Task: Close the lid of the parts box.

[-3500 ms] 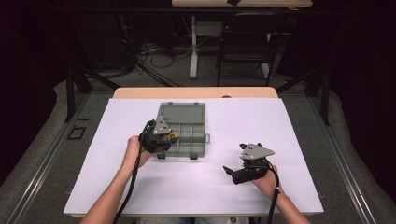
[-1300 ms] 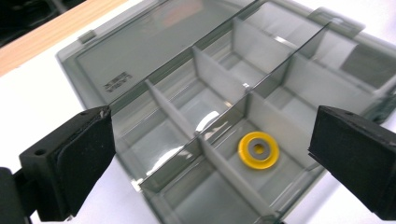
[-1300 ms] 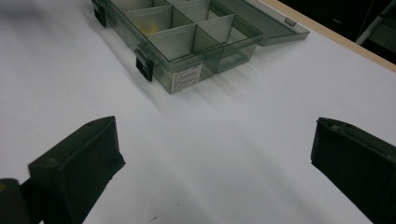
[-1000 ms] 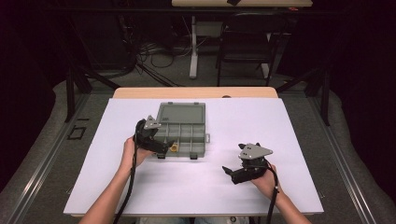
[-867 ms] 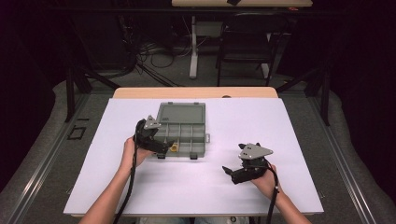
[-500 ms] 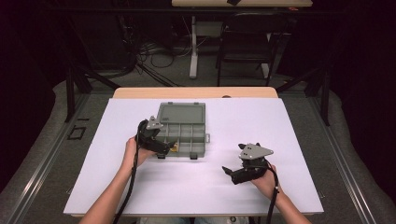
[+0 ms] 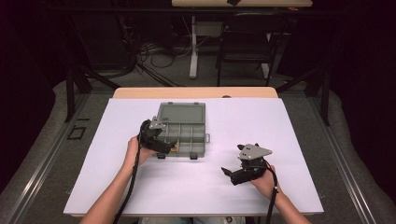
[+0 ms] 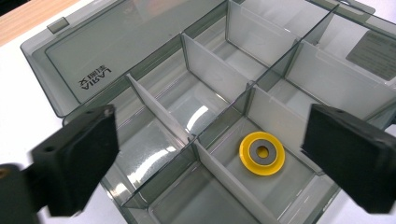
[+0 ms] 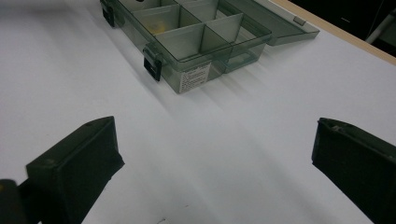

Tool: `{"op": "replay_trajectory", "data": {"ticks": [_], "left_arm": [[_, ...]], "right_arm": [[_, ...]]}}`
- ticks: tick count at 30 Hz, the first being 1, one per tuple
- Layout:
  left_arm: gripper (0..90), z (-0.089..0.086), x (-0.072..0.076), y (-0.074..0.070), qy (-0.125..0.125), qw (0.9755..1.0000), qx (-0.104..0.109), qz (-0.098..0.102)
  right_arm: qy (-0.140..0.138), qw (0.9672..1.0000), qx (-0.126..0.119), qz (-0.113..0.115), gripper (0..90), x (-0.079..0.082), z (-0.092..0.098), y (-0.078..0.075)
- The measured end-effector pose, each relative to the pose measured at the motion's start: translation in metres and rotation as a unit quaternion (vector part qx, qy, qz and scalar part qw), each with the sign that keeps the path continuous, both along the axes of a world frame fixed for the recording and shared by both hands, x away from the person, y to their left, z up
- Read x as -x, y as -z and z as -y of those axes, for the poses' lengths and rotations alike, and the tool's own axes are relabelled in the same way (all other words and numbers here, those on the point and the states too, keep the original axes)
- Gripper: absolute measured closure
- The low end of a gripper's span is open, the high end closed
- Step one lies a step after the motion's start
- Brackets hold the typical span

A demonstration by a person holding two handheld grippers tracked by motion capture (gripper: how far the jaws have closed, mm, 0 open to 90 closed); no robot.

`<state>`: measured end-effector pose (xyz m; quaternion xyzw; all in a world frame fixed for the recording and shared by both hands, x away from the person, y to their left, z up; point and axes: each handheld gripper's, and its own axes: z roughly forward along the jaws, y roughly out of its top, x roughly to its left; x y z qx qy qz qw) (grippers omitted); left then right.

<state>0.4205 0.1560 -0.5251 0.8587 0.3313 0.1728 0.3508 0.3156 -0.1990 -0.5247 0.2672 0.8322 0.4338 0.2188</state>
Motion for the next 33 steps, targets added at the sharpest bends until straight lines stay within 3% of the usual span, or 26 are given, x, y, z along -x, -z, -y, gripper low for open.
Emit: {"op": "replay_trajectory", "data": {"ticks": [21,33], "left_arm": [[42.0,-0.008,-0.002,0.008,-0.003,1.0,0.002,-0.004],[50.3,-0.01,-0.004,0.014,-0.011,0.9999,0.004,-0.009]], "right_arm": [[-0.004,1.0,0.0,0.0,0.3,-0.003,-0.002,0.0],[-0.008,1.0,0.002,0.002,0.4,-0.004,-0.004,0.0]]}}
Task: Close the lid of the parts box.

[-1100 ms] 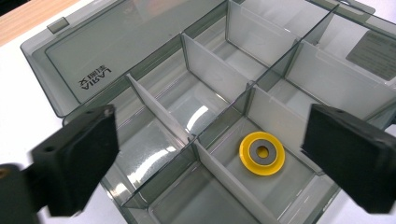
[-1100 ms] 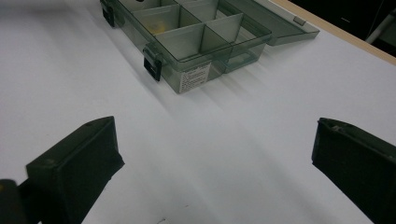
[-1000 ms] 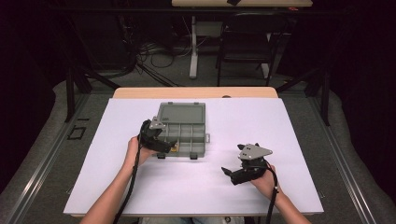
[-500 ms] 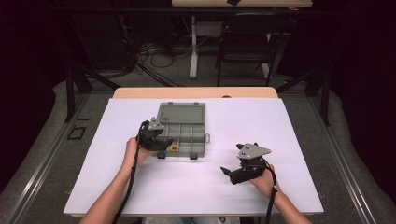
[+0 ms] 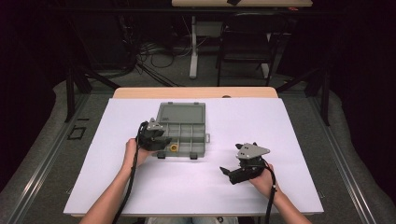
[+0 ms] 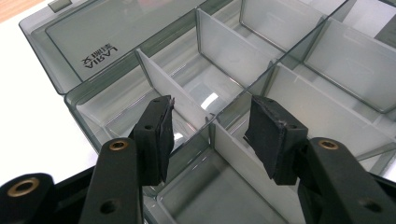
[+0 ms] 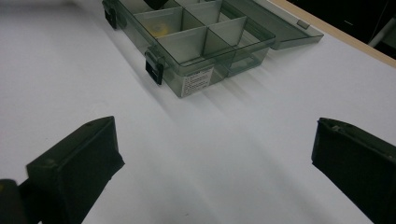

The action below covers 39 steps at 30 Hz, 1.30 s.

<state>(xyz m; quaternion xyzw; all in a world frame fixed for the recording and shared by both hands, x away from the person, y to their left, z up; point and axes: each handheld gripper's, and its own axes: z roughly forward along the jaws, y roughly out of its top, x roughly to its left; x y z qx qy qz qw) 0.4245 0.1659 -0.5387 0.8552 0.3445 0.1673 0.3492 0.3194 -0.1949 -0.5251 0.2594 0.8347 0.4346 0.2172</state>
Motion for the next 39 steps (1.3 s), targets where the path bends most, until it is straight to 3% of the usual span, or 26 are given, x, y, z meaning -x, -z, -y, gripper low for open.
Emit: {"op": "replay_trajectory", "data": {"ticks": [11,17,26,39], "left_arm": [[54.2,0.002,0.001,0.002,-0.004,0.9999,0.0,0.01],[55.9,0.003,0.001,0.002,-0.001,0.9999,-0.002,0.012],[56.6,0.003,0.0,0.003,0.003,0.9999,0.0,0.011],[56.9,0.002,0.0,0.003,0.007,0.9999,0.0,0.012]], "right_arm": [[-0.004,0.9999,-0.009,0.003,0.0,0.001,-0.001,-0.002],[-0.012,0.9996,-0.02,-0.015,0.0,-0.002,-0.004,-0.001],[-0.012,0.999,-0.037,-0.023,0.0,-0.008,-0.009,-0.006],[-0.007,0.998,-0.045,-0.043,0.0,-0.041,-0.025,-0.012]]}}
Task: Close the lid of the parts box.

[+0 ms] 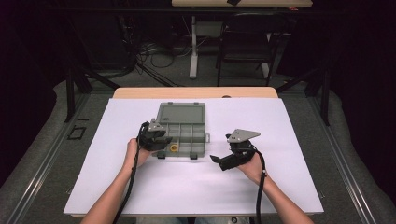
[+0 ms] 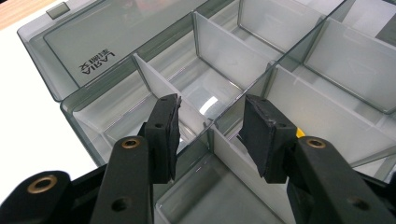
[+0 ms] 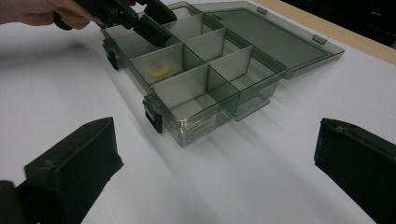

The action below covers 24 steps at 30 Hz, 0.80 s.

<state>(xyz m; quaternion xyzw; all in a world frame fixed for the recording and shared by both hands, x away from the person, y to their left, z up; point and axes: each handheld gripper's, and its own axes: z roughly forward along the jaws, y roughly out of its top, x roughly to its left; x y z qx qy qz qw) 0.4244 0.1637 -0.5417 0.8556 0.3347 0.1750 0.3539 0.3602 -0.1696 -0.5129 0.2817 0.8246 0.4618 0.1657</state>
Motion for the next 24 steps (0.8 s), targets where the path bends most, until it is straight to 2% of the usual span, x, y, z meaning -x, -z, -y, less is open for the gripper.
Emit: {"op": "replay_trajectory", "data": {"ticks": [24], "left_arm": [[57.0,0.0,0.0,0.0,0.0,1.0,0.002,0.001]], "right_arm": [[0.017,0.9998,0.006,-0.002,0.0,-0.048,-0.011,-0.009]]}}
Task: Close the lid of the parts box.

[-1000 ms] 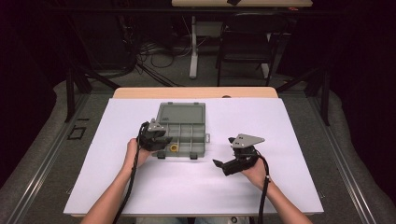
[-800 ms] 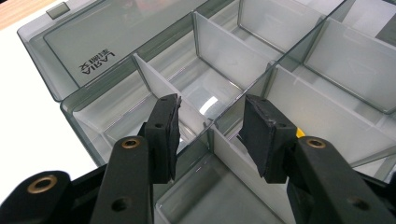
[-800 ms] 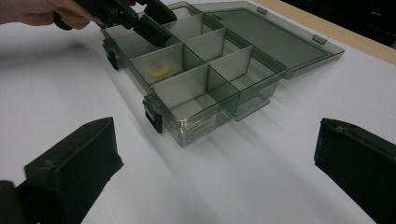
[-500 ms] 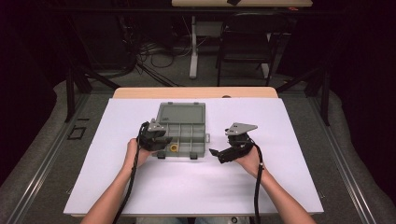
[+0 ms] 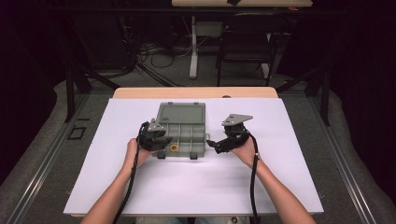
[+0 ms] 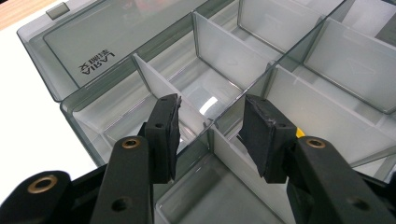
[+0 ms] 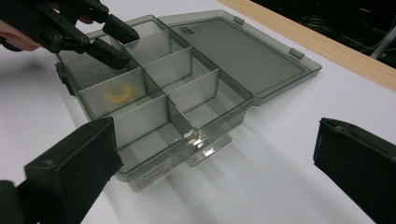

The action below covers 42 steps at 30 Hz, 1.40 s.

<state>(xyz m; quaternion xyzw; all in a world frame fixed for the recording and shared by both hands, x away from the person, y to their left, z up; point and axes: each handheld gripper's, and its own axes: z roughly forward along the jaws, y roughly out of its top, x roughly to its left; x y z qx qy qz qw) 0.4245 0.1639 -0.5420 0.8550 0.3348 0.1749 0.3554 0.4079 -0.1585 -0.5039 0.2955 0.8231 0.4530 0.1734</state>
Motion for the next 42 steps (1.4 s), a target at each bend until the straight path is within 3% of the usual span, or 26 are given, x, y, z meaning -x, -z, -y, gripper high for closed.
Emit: {"op": "replay_trajectory", "data": {"ticks": [39,42], "left_arm": [[57.0,0.0,0.0,0.0,0.0,1.0,0.0,0.0],[57.0,0.0,0.0,0.0,0.0,1.0,0.0,0.0]], "right_arm": [[0.031,0.9991,0.019,-0.024,0.6,-0.065,-0.016,0.002],[0.043,0.9986,0.021,-0.025,7.7,-0.069,-0.017,0.002]]}}
